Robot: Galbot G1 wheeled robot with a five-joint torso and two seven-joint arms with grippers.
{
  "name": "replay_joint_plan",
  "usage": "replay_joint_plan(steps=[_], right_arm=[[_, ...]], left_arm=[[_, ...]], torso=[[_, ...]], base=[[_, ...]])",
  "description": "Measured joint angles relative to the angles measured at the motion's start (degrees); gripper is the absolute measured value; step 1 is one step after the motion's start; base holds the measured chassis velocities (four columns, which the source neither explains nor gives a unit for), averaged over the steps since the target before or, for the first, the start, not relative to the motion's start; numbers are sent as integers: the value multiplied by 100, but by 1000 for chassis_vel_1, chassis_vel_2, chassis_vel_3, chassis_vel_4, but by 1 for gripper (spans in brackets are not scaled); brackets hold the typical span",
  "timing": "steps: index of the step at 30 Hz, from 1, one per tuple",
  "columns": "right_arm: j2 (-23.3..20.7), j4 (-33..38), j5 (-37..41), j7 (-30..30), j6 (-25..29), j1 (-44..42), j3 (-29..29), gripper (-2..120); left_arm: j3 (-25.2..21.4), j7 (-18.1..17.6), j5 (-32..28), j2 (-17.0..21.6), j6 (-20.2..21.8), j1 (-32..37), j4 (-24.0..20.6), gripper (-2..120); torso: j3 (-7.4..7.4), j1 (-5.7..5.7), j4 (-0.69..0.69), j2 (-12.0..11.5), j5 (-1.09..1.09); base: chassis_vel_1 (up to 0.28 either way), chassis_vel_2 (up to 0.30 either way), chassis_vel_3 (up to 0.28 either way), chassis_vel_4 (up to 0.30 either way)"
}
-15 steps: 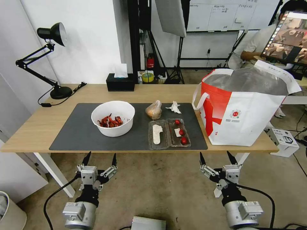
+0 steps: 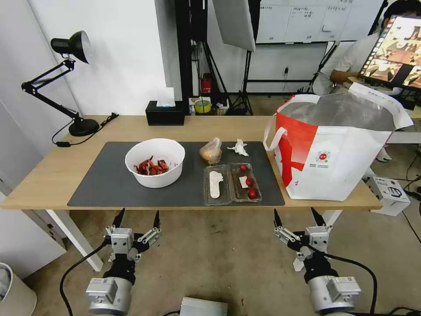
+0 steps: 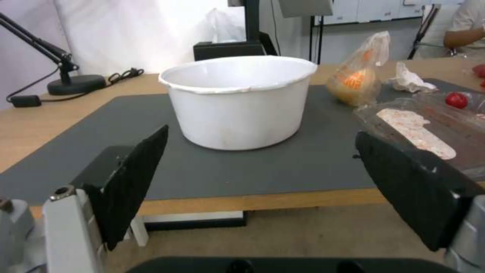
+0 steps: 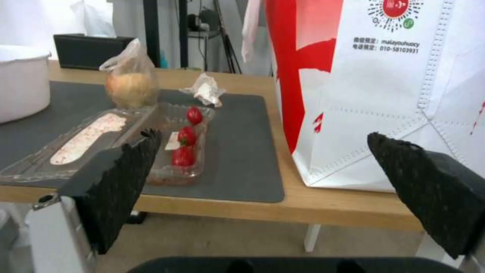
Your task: Pick up the trash from the table and place it into the takeout bag.
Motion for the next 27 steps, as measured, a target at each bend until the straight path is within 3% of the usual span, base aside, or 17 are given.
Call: replay_joint_plan(steps=[7, 10, 11, 13, 15, 27], right_arm=[[-31, 1, 26, 22, -29, 11, 28, 100], [-278, 11, 237, 197, -297, 92, 227, 100], [-678, 53, 588, 504, -736, 242, 569, 100], [-903, 70, 779, 672, -978, 321, 761, 100], [-1176, 63, 1047, 826, -1208, 431, 965, 100], [-1202, 9, 1089, 841, -1202, 434, 999, 100]], left_arm=[[34, -61, -70, 11, 26, -63, 13, 100], [249, -418, -433, 89, 264, -383, 130, 100], [477, -760, -799, 170, 502, -764, 252, 100], [518, -835, -873, 186, 554, -842, 277, 100], [608, -689, -1176, 266, 609, -910, 331, 100], [630, -537, -1247, 308, 580, -923, 410, 100]], torso=[[0, 0, 0, 0, 0], [0, -1, 2, 0, 3], [0, 0, -5, 0, -2], [1, 1, -2, 0, 0], [1, 2, 1, -1, 3], [0, 1, 0, 0, 0]], base=[[0, 0, 0, 0], [0, 0, 0, 0], [0, 0, 0, 0], [0, 0, 0, 0], [0, 0, 0, 0], [0, 0, 0, 0]])
